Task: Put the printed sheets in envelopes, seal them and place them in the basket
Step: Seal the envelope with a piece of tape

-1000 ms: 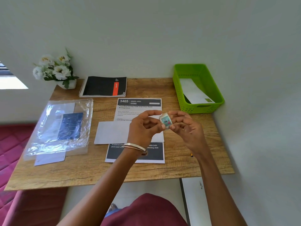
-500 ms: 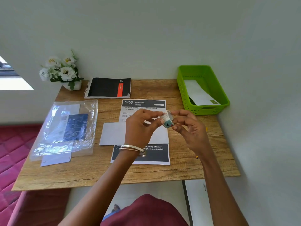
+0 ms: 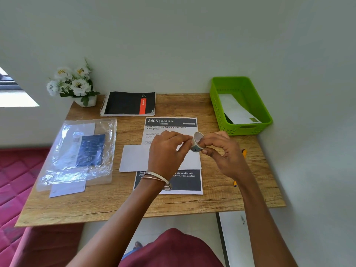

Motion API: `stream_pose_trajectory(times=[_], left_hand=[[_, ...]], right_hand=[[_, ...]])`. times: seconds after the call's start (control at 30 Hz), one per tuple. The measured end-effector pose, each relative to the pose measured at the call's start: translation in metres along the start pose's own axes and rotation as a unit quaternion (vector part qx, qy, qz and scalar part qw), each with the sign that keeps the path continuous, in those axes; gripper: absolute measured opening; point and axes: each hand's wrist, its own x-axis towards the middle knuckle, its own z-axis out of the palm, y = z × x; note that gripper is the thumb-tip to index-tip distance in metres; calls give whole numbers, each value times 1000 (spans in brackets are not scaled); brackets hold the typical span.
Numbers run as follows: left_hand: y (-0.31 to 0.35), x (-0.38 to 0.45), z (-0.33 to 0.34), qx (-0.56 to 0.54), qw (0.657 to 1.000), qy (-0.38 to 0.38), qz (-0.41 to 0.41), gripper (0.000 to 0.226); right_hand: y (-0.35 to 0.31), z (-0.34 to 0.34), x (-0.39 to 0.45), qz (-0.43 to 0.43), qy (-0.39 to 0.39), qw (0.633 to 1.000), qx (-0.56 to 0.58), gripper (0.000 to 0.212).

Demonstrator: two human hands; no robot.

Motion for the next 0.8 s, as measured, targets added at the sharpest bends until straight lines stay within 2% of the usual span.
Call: stream_pose_trajectory(times=[0.1, 0.23, 0.4, 0.57, 0.7, 0.8], left_hand=[[4, 0, 0, -37, 999, -8, -24, 9], [2, 5, -1, -98, 985, -63, -130, 8], [-7, 13, -7, -256, 918, -127, -274, 10], [-11, 15, -9, -325, 873, -154, -330, 11], [-15, 13, -10, -350, 850, -137, -369, 14], [-22, 12, -11, -322, 861, -118, -375, 14]], right_hand=[[1, -1, -2, 4, -1, 1000, -5, 16], [3, -3, -3, 9, -4, 1000, 3, 13], [7, -7, -7, 65, -23, 997, 42, 20], [8, -9, -10, 92, -39, 992, 77, 12], [12, -16, -14, 125, -31, 985, 112, 14], [19, -21, -17, 173, 4, 981, 91, 16]])
